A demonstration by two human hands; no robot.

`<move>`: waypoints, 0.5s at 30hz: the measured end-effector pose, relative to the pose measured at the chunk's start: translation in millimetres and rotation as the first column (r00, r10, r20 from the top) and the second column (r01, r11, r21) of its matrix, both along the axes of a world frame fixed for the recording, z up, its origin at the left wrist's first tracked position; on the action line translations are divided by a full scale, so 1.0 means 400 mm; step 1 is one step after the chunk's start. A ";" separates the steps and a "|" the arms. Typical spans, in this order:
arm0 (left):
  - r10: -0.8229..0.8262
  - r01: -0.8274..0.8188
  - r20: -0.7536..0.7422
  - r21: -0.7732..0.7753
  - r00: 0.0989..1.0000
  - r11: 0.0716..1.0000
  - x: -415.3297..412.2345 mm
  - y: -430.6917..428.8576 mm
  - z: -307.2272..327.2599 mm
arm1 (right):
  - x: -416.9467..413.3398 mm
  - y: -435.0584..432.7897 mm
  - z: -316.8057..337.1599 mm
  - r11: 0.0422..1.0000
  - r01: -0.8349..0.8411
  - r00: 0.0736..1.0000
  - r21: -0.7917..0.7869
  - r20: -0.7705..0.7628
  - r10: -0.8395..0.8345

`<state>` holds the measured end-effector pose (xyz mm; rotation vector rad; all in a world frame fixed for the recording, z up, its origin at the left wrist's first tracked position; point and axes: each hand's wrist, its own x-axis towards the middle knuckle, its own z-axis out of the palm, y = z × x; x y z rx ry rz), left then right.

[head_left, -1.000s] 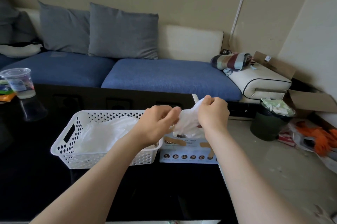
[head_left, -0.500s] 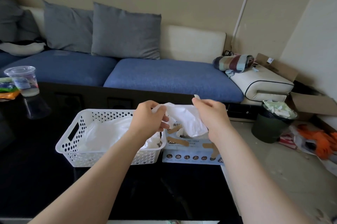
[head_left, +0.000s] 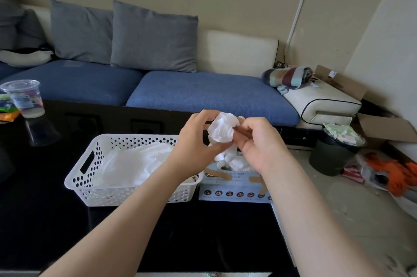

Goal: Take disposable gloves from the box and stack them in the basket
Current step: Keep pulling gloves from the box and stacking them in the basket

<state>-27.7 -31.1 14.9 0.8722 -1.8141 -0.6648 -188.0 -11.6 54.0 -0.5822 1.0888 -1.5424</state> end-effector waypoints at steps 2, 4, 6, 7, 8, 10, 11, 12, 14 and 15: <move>0.080 -0.080 -0.042 0.009 0.996 0.997 0.002 -0.006 0.006 | 0.002 0.004 0.003 1.000 -0.002 1.000 -0.009 -0.029 0.002; 0.163 -0.161 -0.036 0.055 0.986 0.985 0.008 -0.014 0.011 | 0.007 0.010 0.008 1.000 0.001 0.994 -0.001 -0.111 -0.001; 0.221 -0.217 -0.028 0.108 0.975 0.970 0.016 -0.016 0.016 | 0.011 0.017 0.007 0.999 0.033 0.972 0.010 -0.232 -0.030; 0.227 -0.217 -0.055 0.139 0.972 0.966 0.020 -0.019 0.017 | 0.010 0.017 0.003 0.999 0.052 0.950 0.014 -0.310 -0.045; 0.215 -0.192 -0.114 0.183 0.970 0.964 0.022 -0.020 0.018 | 0.008 0.015 -0.001 0.998 0.068 0.910 0.017 -0.410 -0.055; 0.195 -0.111 -0.253 0.312 0.948 0.944 0.022 -0.012 0.026 | 0.005 0.012 -0.002 0.996 0.091 0.793 0.011 -0.605 -0.065; 0.188 -0.061 -0.308 0.380 0.933 0.923 0.023 -0.009 0.031 | 0.004 0.012 0.000 0.995 0.099 0.755 0.003 -0.652 -0.073; 0.181 -0.016 -0.342 0.434 0.922 0.901 0.025 -0.009 0.036 | 0.006 0.012 0.002 0.995 0.096 0.743 -0.010 -0.665 -0.078; 0.149 0.067 -0.382 0.498 0.912 0.864 0.029 -0.006 0.044 | 0.008 0.012 0.008 0.998 0.058 0.748 -0.017 -0.662 -0.055; 0.140 0.108 -0.414 0.521 0.899 0.847 0.030 -0.005 0.047 | 0.009 0.012 0.011 1.000 0.023 0.758 -0.010 -0.652 -0.024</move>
